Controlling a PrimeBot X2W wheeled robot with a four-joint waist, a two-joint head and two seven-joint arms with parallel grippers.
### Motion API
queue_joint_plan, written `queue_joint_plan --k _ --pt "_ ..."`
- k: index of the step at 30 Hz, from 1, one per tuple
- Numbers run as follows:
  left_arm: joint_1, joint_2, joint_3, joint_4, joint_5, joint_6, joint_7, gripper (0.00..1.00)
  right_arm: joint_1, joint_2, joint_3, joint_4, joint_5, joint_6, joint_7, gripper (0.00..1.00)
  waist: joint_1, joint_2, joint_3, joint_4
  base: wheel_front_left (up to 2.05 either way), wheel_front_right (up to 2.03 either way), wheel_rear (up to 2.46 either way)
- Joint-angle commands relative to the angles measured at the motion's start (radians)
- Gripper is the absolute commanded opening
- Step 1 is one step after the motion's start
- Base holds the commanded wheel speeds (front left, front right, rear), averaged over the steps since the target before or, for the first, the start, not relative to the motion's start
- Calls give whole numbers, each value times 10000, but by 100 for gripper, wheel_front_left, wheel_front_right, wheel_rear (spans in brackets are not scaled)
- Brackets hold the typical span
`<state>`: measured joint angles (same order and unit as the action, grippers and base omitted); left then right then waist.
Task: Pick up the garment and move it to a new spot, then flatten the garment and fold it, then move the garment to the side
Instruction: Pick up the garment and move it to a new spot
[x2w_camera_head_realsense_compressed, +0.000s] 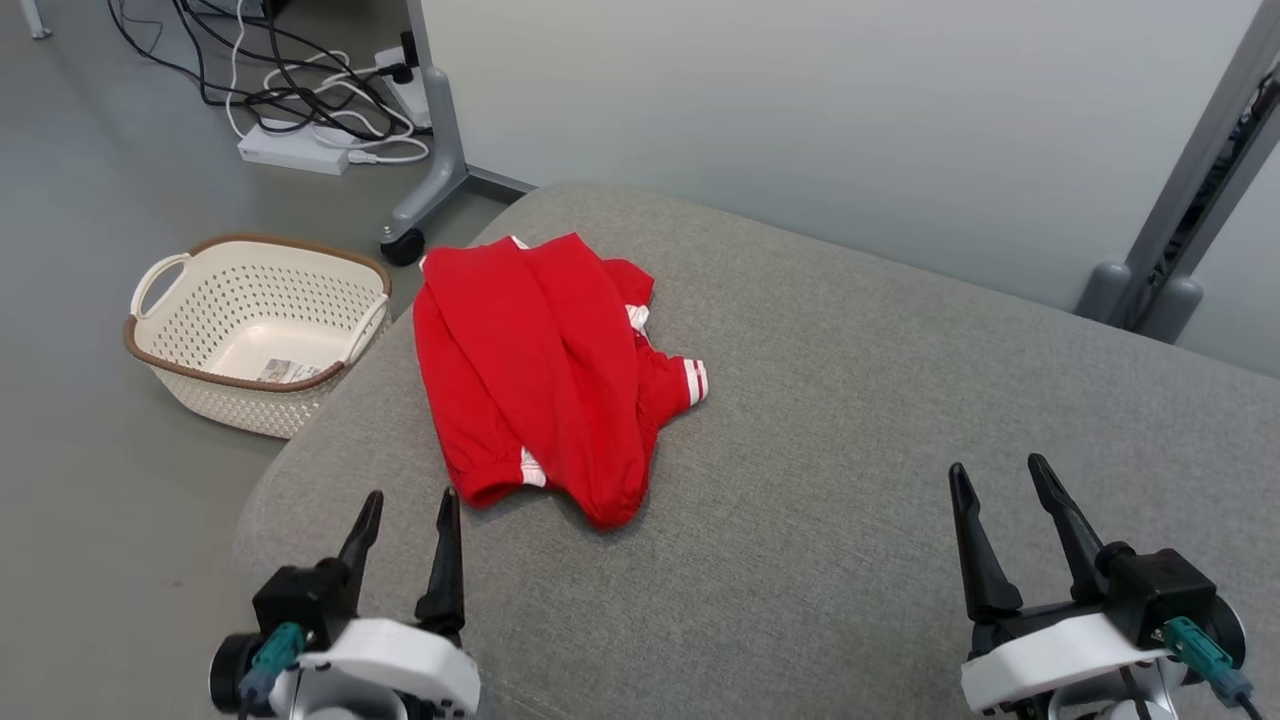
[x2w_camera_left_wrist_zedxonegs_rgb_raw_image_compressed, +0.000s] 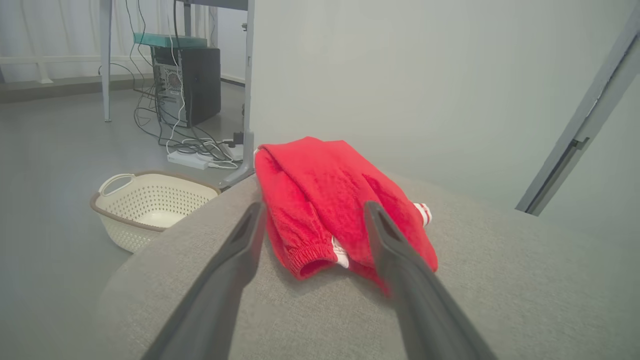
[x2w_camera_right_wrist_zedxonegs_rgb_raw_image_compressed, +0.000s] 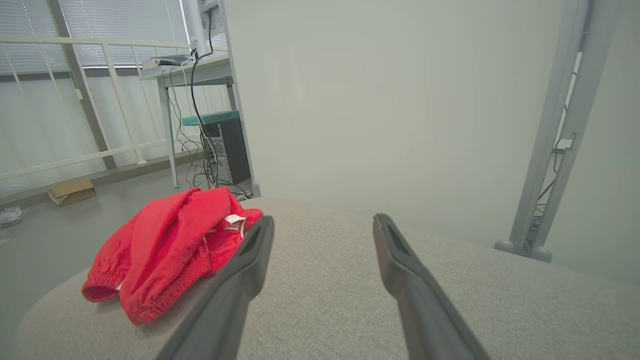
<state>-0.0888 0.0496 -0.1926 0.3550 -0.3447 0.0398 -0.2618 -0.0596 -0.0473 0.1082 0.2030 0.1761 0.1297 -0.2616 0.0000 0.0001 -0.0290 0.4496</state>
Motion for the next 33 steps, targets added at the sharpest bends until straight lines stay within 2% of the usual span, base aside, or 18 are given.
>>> queue_joint_plan --k 1,2,7,13,18,21,24,27,33 --pt "-236 60 -2 26 33 -77 -44 100 -90 -57 -3 -50 -63 19 -56 100 0 -1 179 -141 0 0 0" --pt "-756 147 -32 193 31 -305 -42 100 -208 -59 33 -138 -192 19 -56 100 0 -1 508 -294 0 0 0" --pt "-2050 447 106 315 -204 -677 472 100 -492 -62 66 -275 -435 19 -56 100 0 -1 1146 -638 0 0 0" --pt "-4239 1202 379 1214 -985 -1124 3219 100 -997 -102 93 -455 -694 19 -56 100 0 -1 1928 -1139 0 0 0" --pt "-5924 1658 595 2605 -1912 -1362 5651 100 -1453 -194 350 -488 -733 19 -56 100 0 -1 2474 -1589 0 0 0" --pt "-6813 1864 788 3420 -2346 -1403 6648 100 -1678 -240 498 -512 -749 19 -56 100 0 -1 2777 -1849 0 0 0" --pt "-7495 1821 930 4124 -2589 -1214 7189 100 -1880 -284 609 -509 -735 19 -54 100 0 -1 3023 -2076 0 0 0" --pt "-8052 1838 1048 4735 -2747 -1078 7495 100 -2027 -295 673 -529 -698 19 -56 100 0 -1 3227 -2241 0 0 0" --pt "-8742 1932 692 5760 -2418 -878 7795 100 -2212 -362 784 -528 -656 19 -56 100 0 -1 3489 -2454 0 0 0"
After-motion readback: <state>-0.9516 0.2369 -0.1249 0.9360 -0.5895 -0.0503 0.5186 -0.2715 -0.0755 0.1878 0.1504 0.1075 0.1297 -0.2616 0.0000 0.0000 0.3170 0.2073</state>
